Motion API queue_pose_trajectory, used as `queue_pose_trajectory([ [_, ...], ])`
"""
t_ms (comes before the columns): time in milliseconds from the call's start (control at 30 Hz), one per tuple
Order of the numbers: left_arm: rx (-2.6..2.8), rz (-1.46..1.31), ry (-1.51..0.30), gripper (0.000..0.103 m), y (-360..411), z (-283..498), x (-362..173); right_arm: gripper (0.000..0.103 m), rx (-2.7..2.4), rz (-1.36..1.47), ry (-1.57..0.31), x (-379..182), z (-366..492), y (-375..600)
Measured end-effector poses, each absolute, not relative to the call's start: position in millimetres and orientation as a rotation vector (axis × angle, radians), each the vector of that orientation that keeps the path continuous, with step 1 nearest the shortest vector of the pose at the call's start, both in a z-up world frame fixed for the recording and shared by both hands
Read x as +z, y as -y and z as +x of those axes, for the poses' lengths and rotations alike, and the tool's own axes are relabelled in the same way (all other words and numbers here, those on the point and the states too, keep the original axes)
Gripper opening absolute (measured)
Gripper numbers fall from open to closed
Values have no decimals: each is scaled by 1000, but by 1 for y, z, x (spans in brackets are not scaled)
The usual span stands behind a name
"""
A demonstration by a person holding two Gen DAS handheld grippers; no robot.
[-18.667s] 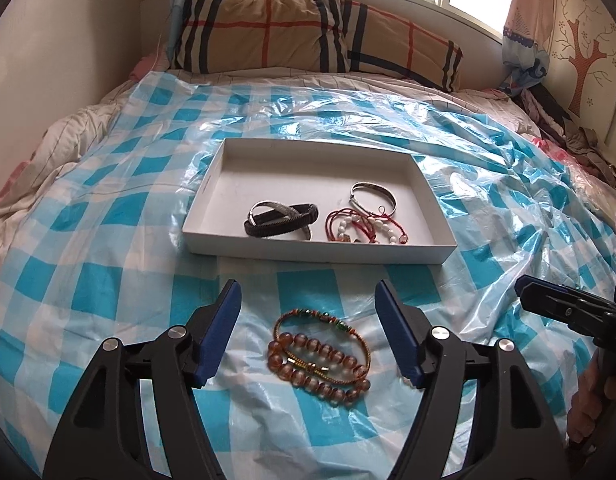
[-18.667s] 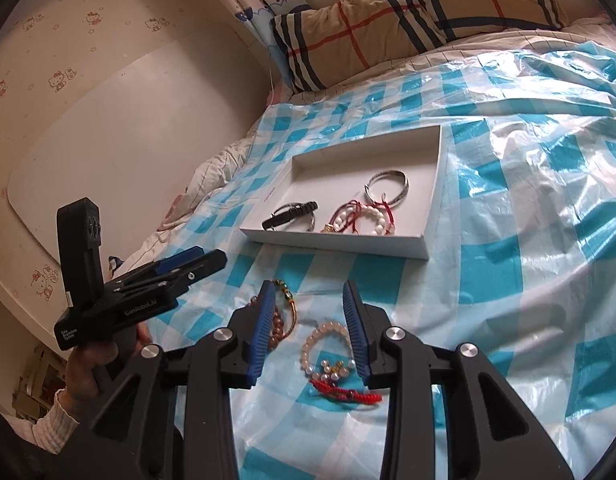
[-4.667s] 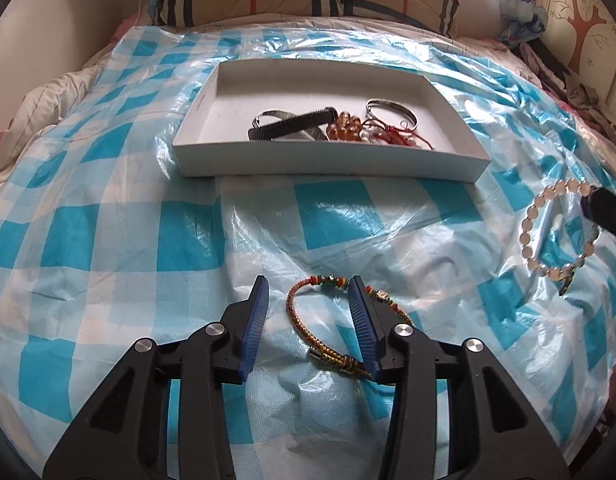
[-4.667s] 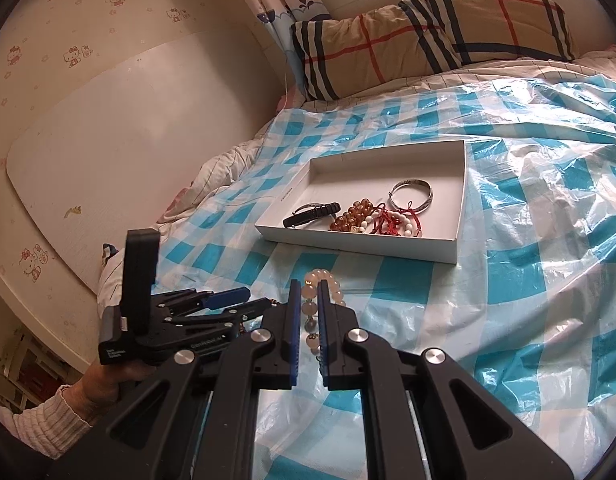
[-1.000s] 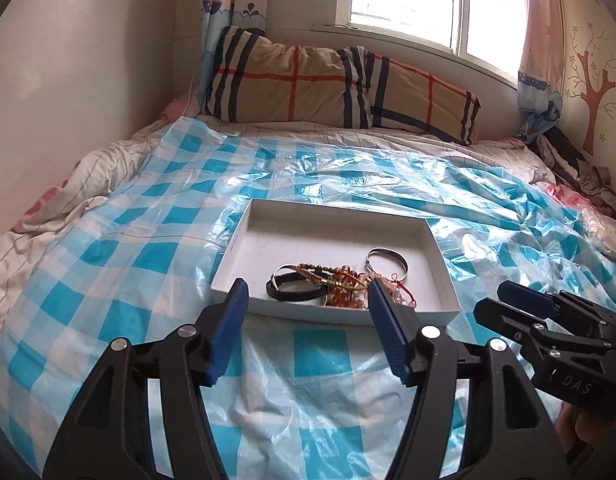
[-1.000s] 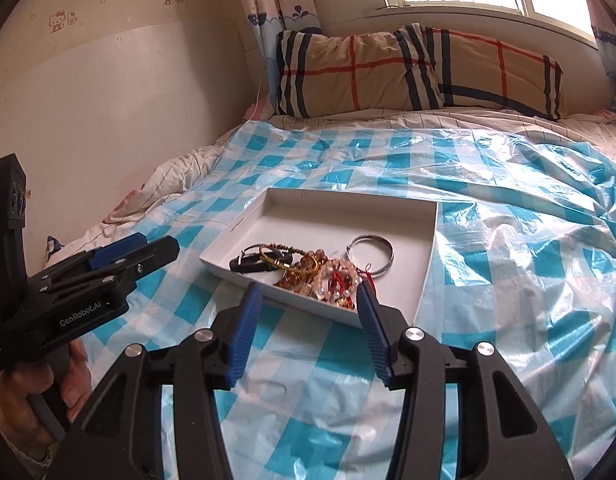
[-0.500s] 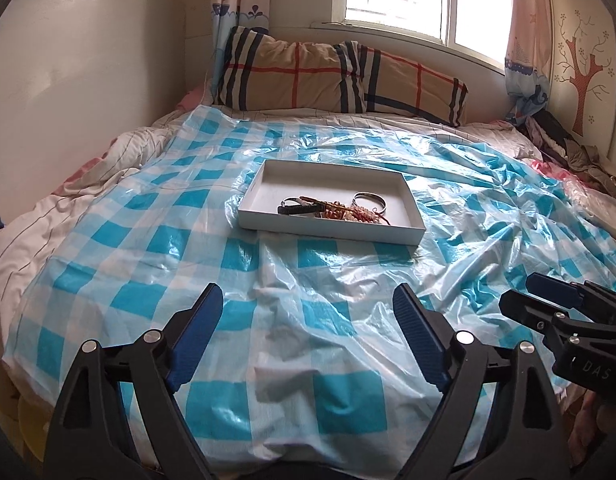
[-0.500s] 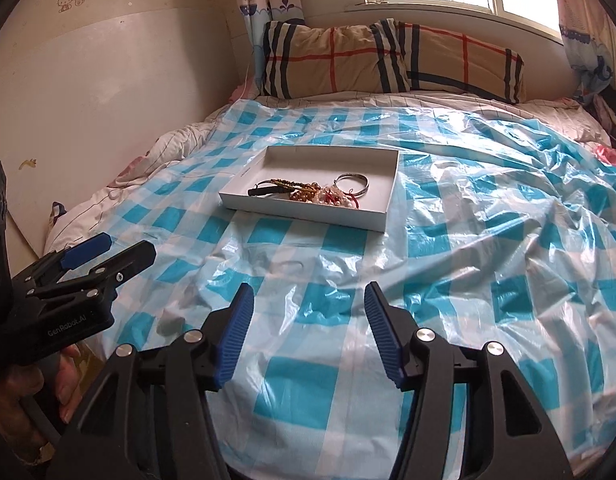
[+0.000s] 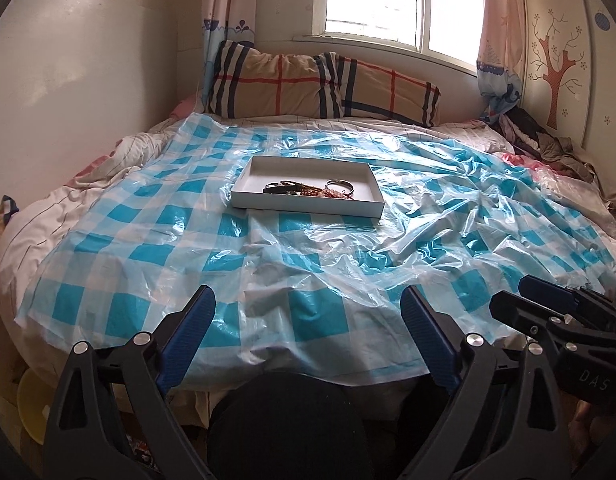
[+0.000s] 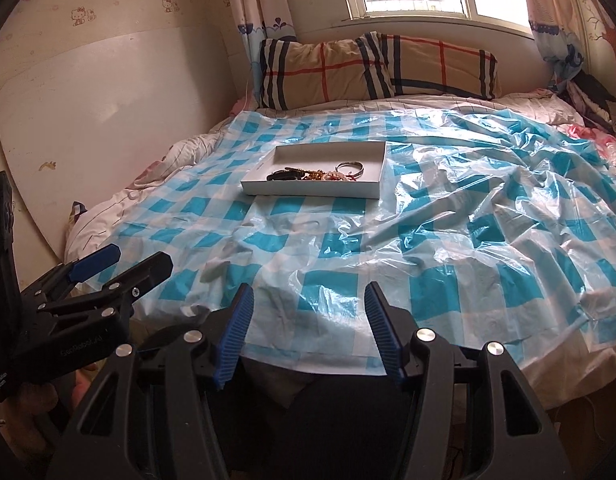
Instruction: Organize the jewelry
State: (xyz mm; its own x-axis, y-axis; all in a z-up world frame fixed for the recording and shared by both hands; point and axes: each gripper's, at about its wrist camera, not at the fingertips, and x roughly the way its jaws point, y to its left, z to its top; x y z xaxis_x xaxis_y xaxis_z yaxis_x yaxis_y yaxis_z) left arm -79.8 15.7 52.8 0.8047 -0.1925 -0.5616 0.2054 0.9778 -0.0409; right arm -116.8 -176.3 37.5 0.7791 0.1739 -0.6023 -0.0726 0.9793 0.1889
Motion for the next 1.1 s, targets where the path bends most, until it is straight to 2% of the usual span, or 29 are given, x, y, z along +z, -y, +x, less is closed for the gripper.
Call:
queue_pose_trajectory([
  [333,-212,1,-539,92,-25,-128,66,57,123,138,-596,49,-166,169],
  [433,-212,-1,-527,93,-26,-135,70,61,120,146,-583,50,-175,170],
  [1100,-221,12,-521,95,-21,-153,73,65,135,145,-545,57,-193,166],
])
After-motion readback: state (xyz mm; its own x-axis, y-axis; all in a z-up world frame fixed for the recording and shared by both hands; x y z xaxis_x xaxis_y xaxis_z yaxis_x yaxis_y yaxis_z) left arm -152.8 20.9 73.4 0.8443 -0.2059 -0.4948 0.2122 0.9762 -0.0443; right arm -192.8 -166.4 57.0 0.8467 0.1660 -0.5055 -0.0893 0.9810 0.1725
